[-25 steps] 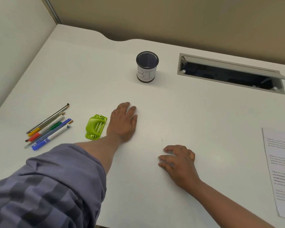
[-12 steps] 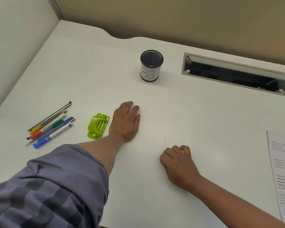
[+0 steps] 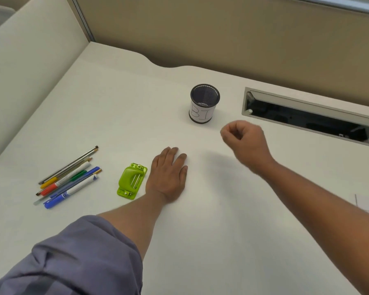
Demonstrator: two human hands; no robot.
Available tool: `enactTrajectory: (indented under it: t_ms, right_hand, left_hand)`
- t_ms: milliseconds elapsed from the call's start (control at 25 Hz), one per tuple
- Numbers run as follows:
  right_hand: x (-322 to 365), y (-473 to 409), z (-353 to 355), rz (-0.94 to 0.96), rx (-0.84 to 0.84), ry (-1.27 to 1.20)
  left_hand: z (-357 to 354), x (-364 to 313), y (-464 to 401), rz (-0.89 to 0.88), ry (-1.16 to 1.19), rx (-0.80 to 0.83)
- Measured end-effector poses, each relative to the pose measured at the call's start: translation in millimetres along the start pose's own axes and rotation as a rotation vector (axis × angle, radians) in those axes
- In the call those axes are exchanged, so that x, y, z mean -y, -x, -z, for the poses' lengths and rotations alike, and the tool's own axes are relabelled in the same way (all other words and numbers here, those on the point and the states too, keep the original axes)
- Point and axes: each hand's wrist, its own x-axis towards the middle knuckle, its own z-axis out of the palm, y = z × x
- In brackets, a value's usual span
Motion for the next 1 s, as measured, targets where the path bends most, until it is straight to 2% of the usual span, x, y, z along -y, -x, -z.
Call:
enactTrajectory:
  t_ms: [160,400,600,1000]
  right_hand:
    - [20.0,-70.2,-5.1,-0.045,-0.074,-0.031]
    - [33.5,-136.4,-27.5,-0.056,-0.051,0.138]
    - [26.4,-151.6,-37.6,-0.042,-0.029,0.287]
    - [19.7,-136.7,-34.4,0.047,-0.037,0.333]
  left_hand:
    - [1.6,0.5,-1.9,-0.004,-0.016,-0.014]
    - [0.1,0.5,-2.7,0.004,-0.015,-0.013]
    - [-0.2,0.9,-3.3,0.002,-0.005,-0.02]
    - [-0.6,1.6,-3.7,-0.003,-0.026,-0.016]
